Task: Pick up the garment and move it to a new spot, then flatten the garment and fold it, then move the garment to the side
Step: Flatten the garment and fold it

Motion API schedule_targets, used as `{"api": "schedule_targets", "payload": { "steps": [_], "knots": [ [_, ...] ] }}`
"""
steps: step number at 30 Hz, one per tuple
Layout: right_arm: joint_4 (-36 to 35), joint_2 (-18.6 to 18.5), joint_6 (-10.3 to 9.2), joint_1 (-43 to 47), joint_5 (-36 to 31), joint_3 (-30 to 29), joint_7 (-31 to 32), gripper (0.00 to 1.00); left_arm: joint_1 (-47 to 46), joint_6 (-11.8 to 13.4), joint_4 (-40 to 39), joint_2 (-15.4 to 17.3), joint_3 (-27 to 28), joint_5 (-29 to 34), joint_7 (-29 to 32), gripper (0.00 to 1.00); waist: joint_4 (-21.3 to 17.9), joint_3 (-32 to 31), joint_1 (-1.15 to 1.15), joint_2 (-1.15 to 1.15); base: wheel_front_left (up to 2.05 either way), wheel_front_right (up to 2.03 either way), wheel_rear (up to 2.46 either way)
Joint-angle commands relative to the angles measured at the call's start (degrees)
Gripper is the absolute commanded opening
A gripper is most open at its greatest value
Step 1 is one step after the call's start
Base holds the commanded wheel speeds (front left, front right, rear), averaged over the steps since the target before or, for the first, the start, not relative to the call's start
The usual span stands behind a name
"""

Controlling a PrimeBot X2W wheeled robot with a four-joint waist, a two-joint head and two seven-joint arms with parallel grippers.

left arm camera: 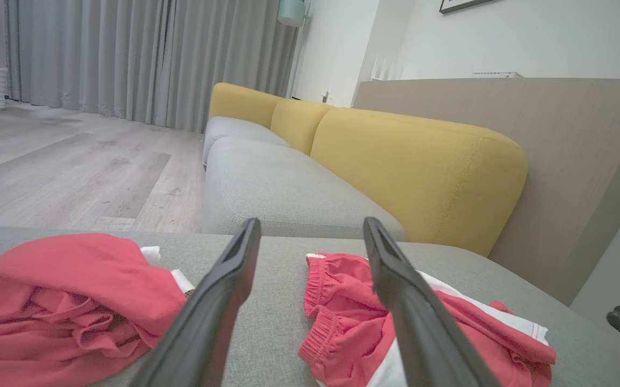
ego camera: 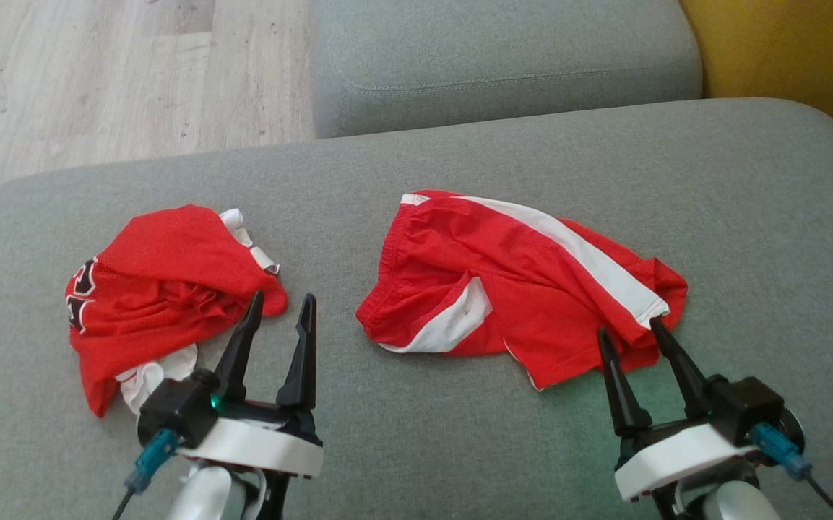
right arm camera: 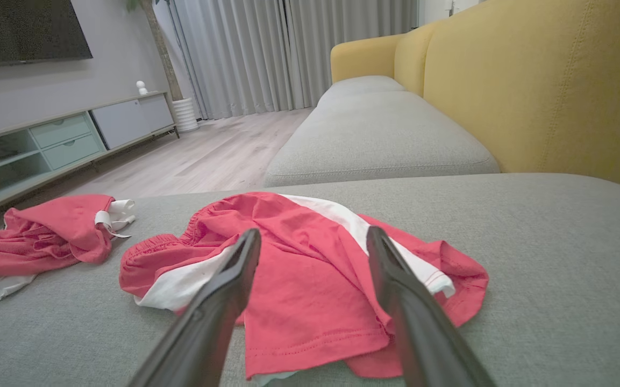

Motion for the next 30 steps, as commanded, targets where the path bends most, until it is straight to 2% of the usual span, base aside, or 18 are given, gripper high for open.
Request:
{"api": "schedule_targets", "payload": {
  "steps": [1, 6, 14, 28, 29, 30],
  "knots": [
    [-1.9, 0.0, -0.04, -1.8, -0.8, 1.5, -0.9, 1.0, -1.1, -0.2, -2.0, -0.1, 1.9, 0.4, -0.5, 1.0, 0.1, 0.0, 0.0, 0.0, 0.0, 0.0, 0.0],
    [-0.5, 0.0, -0.04, -2.0, -3.5, 2.4, 0.4, 1.0, -1.1, -0.3, -1.5, -0.3, 1.5, 0.5, -0.5, 1.0, 0.7, 0.2, 0.0, 0.0, 0.0, 0.0, 0.0],
    [5.9, 0.0, -0.04, -3.6, -8.5, 6.4, 6.6, 1.0, -1.8, -0.3, -0.9, -0.4, 0.9, 0.3, -0.5, 1.0, 2.8, 1.2, 0.0, 0.0, 0.0, 0.0, 0.0],
    [17.4, 0.0, -0.04, -10.6, -12.0, 5.9, 8.7, 1.0, -4.1, -0.3, -0.6, -0.5, -0.1, 0.2, -0.5, 1.0, 5.8, 4.9, 0.0, 0.0, 0.0, 0.0, 0.0],
    [18.1, 0.0, -0.04, -11.0, -12.0, 5.9, 8.7, 0.62, -4.1, -0.3, -0.5, -0.5, 0.0, 0.2, -0.5, 1.0, 5.9, 5.0, 0.0, 0.0, 0.0, 0.0, 0.0],
    [18.7, 0.0, -0.04, -11.3, -11.9, 5.9, 8.5, 0.0, -4.1, -0.3, -0.5, -0.5, 0.0, 0.1, -0.5, 1.0, 5.8, 5.0, 0.0, 0.0, 0.0, 0.0, 0.0]
  ]
}}
